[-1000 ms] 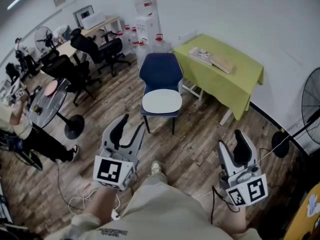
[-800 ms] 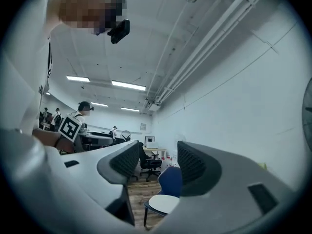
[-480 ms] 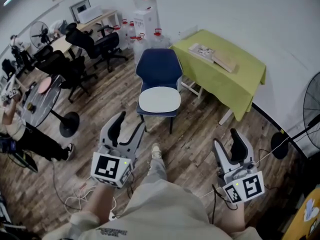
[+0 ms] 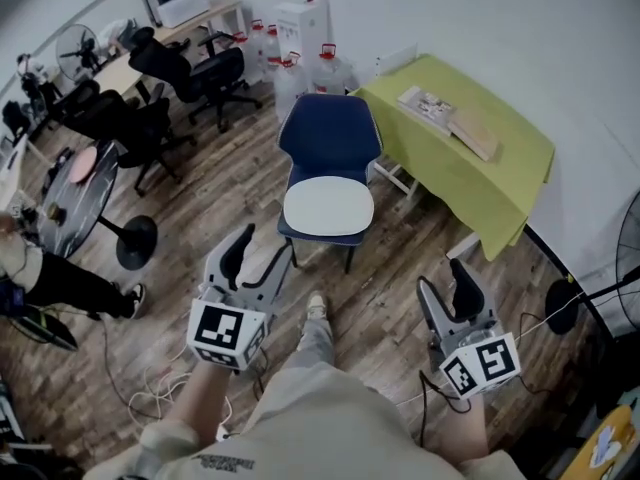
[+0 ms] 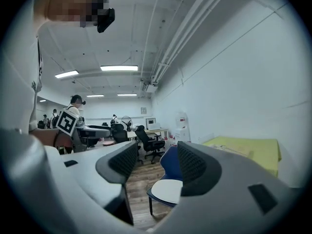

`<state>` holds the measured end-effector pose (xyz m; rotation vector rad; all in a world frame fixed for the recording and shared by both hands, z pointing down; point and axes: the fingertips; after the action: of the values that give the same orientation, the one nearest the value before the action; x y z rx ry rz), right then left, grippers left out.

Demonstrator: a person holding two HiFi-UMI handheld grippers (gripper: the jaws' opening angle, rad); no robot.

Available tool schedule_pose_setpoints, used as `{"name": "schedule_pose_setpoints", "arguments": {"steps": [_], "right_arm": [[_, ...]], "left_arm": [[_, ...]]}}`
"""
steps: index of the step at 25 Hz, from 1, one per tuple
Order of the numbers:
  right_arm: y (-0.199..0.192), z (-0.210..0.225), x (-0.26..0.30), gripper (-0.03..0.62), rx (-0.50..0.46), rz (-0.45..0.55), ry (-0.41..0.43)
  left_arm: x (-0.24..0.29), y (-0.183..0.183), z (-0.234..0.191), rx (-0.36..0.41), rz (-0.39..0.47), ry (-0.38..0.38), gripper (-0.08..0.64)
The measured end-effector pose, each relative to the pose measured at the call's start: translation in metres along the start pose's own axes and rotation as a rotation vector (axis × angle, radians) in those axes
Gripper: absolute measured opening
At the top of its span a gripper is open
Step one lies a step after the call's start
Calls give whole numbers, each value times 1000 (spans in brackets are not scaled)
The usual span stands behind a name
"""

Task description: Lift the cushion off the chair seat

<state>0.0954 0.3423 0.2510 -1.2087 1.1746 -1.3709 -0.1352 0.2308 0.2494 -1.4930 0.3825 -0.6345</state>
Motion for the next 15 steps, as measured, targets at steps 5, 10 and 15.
{"name": "schedule_pose_setpoints", "arguments": {"steps": [5, 10, 15], "right_arm": [[-25, 10, 90, 270, 21, -96, -22], [-59, 24, 176, 270, 57, -208, -76], [-95, 35, 255, 272, 90, -316, -113]], "left_arm": [[53, -26, -68, -45, -69, -9, 241], [114, -67, -140, -105, -175, -34, 250], [172, -116, -200, -174, -283, -83, 264]]}}
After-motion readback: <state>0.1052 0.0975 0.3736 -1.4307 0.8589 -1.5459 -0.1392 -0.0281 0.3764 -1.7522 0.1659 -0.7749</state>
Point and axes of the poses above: the fingertips, and each gripper's own axes: x forward along the fingers, z to its right, y out of its top, and after that the axes turned 11 degrees about -y, right-handed
